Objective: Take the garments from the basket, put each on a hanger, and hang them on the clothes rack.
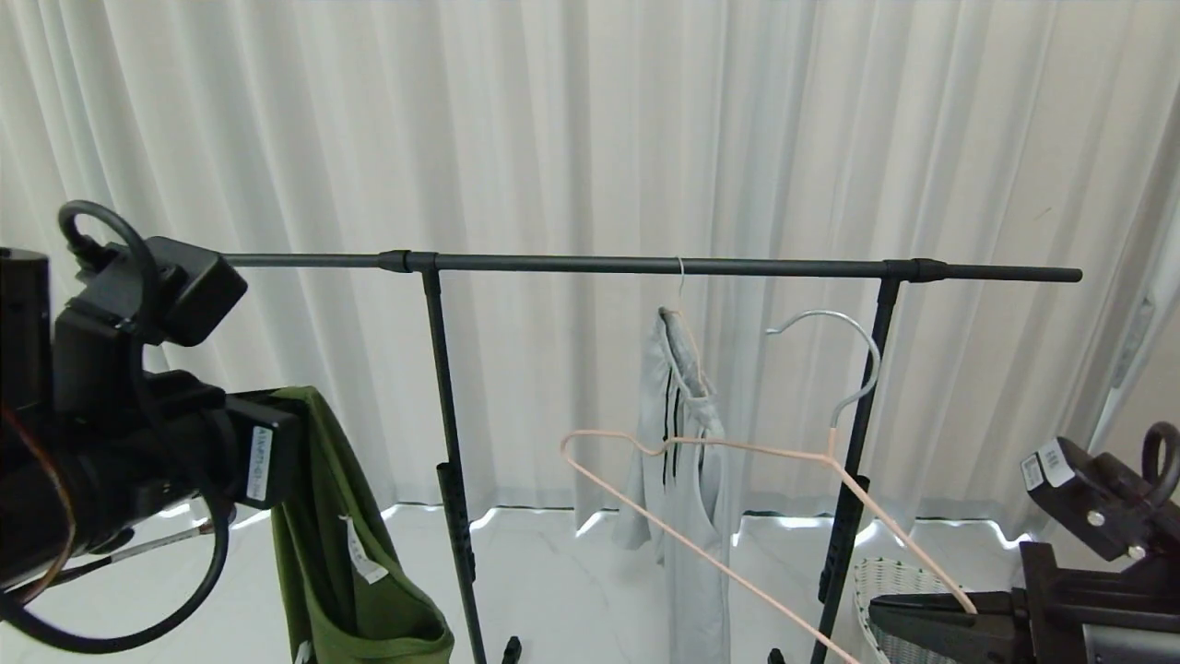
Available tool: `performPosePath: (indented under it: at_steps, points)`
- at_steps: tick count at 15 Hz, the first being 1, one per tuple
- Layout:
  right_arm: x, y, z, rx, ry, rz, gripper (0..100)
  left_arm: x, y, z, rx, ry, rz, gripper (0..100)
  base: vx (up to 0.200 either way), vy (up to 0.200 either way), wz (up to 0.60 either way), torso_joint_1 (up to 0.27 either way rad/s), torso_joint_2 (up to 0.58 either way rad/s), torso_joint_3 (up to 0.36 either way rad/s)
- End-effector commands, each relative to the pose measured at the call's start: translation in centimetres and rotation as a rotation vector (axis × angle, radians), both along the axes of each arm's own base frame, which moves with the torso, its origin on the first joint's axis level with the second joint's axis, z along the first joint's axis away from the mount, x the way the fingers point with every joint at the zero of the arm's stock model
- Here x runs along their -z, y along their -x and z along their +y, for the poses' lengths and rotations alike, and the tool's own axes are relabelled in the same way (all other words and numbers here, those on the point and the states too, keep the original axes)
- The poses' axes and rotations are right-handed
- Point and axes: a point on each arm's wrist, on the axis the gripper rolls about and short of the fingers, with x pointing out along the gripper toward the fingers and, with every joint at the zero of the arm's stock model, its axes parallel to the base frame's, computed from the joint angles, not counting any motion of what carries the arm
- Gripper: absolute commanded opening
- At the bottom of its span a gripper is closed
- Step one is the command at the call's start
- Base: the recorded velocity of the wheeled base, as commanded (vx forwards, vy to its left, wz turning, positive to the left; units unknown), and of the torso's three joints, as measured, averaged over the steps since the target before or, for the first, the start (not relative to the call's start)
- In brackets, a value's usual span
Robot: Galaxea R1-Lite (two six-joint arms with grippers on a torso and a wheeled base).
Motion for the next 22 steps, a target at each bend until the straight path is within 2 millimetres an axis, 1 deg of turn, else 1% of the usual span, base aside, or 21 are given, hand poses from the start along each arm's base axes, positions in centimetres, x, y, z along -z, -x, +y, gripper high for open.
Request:
performPosePath:
  at_steps: [1, 4, 7, 8, 11, 14, 17, 20, 22]
  points:
    - [-0.2, 0.6, 0.7, -0.047, -0.035, 0.005, 0, 0.7, -2.8, -1.2, -0.016, 0.003, 0.034, 0, 0.000, 0.000, 0.00, 0.000, 0.00, 0.000]
    - [-0.5, 0.9, 1.8, -0.091, -0.099, 0.005, 0, 1.4, -4.9, -2.0, -0.061, -0.012, -0.006, 0, 0.000, 0.000, 0.00, 0.000, 0.00, 0.000]
    - [-0.3, 1.0, 2.4, -0.118, -0.092, 0.015, 0, 1.4, -5.5, -3.3, -0.055, -0.016, -0.026, 0, 0.000, 0.000, 0.00, 0.000, 0.00, 0.000]
    - [-0.1, 0.6, 3.1, -0.123, -0.095, 0.014, 0, 1.0, -5.7, -4.0, -0.035, -0.009, -0.039, 0, 0.000, 0.000, 0.00, 0.000, 0.00, 0.000]
    - [0.3, -0.8, 4.6, -0.106, -0.143, 0.033, 0, 0.5, -5.9, -4.8, -0.015, 0.002, -0.054, 0, 0.000, 0.000, 0.00, 0.000, 0.00, 0.000]
    - [0.6, -1.7, 5.8, -0.107, -0.169, 0.026, 0, 0.4, -6.0, -4.8, -0.014, 0.005, -0.057, 0, 0.000, 0.000, 0.00, 0.000, 0.00, 0.000]
    - [0.5, -1.9, 6.3, -0.114, -0.177, 0.018, 0, -0.1, -6.1, -4.9, -0.014, 0.013, -0.074, 0, 0.000, 0.000, 0.00, 0.000, 0.00, 0.000]
    - [0.3, -1.5, 6.4, -0.126, -0.187, 0.012, 0, -0.5, -6.8, -4.8, -0.041, 0.014, -0.086, 0, 0.000, 0.000, 0.00, 0.000, 0.00, 0.000]
    - [-0.4, -0.9, 5.9, -0.136, -0.216, 0.004, 0, 0.1, -7.3, -4.4, -0.095, -0.013, -0.073, 0, 0.000, 0.000, 0.00, 0.000, 0.00, 0.000]
